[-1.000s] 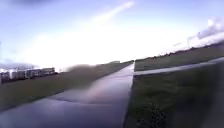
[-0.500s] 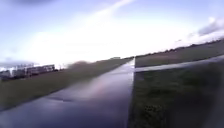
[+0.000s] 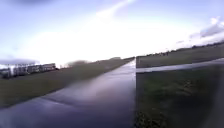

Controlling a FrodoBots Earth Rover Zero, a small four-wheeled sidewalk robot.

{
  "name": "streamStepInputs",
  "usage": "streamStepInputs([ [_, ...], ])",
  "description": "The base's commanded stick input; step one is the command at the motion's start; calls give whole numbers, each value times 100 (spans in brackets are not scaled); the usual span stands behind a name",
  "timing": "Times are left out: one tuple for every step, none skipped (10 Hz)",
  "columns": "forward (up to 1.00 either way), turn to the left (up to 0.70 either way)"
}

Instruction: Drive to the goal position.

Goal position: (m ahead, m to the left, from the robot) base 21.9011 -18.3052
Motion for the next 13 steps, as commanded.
streamStepInputs([
  [45, 27],
  [45, 27],
  [45, 27],
  [45, 27],
  [45, 27],
  [45, 27],
  [45, 27],
  [45, 27],
  [45, 27],
  [45, 27],
  [45, 27],
  [45, 27],
  [45, 27],
])
